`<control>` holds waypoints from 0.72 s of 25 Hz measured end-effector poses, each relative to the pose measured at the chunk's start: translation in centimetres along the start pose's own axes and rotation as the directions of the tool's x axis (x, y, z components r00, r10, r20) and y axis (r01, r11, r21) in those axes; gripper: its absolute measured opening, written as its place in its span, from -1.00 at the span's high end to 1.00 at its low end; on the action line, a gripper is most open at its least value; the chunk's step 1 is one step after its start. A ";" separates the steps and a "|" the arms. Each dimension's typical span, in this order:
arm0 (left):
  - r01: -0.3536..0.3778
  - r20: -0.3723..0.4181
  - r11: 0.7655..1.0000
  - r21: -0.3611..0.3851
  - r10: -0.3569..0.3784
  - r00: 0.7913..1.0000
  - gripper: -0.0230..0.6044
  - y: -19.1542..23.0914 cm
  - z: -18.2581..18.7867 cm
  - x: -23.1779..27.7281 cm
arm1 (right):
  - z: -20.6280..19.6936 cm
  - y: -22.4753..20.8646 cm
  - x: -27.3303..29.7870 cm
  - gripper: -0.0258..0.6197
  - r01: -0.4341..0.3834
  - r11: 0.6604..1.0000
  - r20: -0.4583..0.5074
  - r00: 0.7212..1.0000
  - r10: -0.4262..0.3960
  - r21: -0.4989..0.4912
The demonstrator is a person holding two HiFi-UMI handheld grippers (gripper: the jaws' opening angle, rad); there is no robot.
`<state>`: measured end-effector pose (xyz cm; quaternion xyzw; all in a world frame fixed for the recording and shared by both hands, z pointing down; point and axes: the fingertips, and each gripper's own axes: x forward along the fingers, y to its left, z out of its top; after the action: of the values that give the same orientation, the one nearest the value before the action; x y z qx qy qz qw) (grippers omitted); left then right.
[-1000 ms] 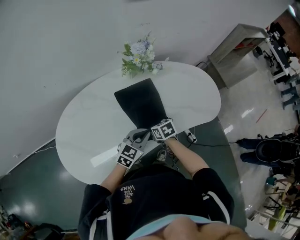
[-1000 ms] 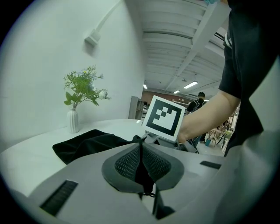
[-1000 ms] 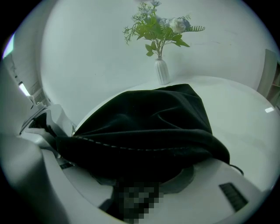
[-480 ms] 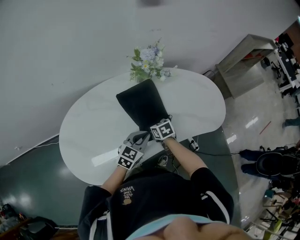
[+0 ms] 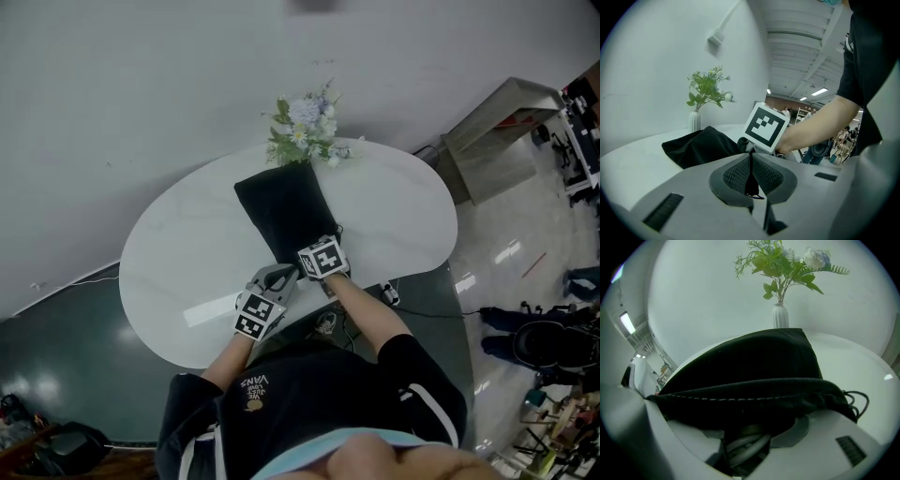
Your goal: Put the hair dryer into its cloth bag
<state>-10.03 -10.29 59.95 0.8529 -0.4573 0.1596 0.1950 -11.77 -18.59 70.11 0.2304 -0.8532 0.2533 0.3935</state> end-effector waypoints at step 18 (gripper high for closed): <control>-0.028 -0.003 0.999 -0.016 0.028 1.000 0.82 -0.3 -0.7 0.8 | 0.6 -1.4 -1.5 0.24 0.004 0.999 0.184 0.983 -0.013 0.050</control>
<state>-9.44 -10.39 60.89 0.8446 -0.4702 0.1596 0.2003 -10.42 -19.76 68.98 0.2661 -0.8785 0.2501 0.3080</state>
